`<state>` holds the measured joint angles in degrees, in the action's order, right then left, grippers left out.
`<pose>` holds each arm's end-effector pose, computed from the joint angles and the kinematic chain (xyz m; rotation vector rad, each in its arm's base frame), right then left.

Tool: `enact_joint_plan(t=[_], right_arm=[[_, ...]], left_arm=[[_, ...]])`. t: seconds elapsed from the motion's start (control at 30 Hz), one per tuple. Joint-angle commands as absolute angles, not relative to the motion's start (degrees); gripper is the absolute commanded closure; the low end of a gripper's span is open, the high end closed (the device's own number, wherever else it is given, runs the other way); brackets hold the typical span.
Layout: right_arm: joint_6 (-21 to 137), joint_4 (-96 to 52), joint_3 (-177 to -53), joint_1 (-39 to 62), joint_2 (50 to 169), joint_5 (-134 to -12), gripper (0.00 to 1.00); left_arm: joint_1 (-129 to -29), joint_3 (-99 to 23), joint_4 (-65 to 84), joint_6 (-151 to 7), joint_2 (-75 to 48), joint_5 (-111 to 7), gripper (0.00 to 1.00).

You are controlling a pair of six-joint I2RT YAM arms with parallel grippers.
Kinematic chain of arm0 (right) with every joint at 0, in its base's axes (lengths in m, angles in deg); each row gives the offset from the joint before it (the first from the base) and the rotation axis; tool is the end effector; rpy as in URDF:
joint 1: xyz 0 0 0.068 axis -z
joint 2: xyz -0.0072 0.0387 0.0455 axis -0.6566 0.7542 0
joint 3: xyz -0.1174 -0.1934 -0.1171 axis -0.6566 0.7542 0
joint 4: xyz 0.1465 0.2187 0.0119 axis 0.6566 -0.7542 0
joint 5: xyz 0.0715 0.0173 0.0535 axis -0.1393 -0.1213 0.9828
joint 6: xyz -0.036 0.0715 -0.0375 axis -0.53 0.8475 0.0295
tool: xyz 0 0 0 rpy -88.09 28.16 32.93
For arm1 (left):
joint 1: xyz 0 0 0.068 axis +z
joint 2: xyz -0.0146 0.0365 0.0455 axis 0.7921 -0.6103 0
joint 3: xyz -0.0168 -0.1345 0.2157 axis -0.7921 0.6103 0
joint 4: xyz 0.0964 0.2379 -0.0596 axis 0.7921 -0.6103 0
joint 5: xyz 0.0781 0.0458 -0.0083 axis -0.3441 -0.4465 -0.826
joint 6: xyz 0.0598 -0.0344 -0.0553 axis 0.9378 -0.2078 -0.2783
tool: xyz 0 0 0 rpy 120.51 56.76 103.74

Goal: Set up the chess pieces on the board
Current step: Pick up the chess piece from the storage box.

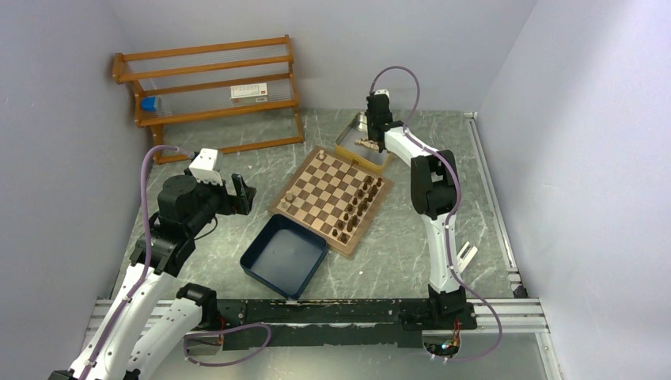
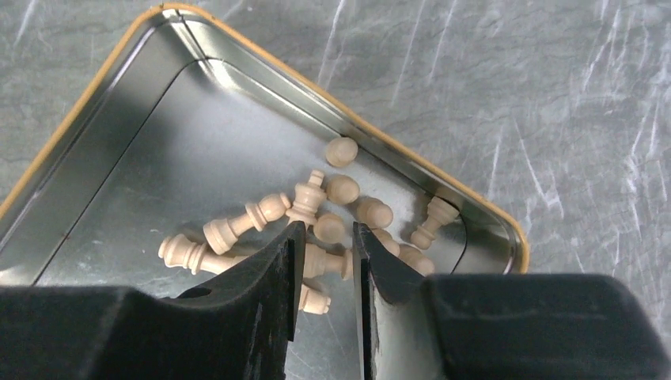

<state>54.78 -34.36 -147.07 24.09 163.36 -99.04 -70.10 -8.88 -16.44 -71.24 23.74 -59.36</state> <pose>0.5372 0.1381 0.1320 -0.0963 2.2307 -0.1672 0.2012 -0.0658 0.2995 0.1226 1.8992 -0.3603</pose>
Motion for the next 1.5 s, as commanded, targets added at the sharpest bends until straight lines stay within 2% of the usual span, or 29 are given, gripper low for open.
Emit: enact_joint_plan(t=[0.0, 0.33, 0.57, 0.97, 1.27, 1.47], right_arm=[[55.36, -30.77, -147.74, 24.69, 165.27, -101.07, 0.68], [55.63, -31.19, -149.32, 25.04, 167.34, -100.26, 0.69], [55.26, -31.66, -149.48, 25.19, 167.69, -100.67, 0.75], [54.75, -33.28, -150.37, 25.19, 168.39, -101.11, 0.75], [54.07, -34.55, -152.05, 25.22, 168.15, -100.52, 0.86], [53.95, -34.7, -151.38, 25.22, 165.92, -99.66, 0.9]], left_arm=[[-69.7, -9.65, -15.63, -70.6, 24.23, -60.33, 0.07], [-69.7, -9.65, -15.63, -70.6, 24.21, -60.33, 0.07], [-69.7, -9.74, -15.63, -70.61, 24.04, -60.33, 0.07], [-69.7, -9.73, -15.63, -70.62, 24.12, -60.33, 0.07], [-69.7, -9.69, -15.63, -70.72, 24.1, -60.33, 0.07], [-69.7, -9.65, -15.55, -70.69, 23.96, -60.33, 0.07]])
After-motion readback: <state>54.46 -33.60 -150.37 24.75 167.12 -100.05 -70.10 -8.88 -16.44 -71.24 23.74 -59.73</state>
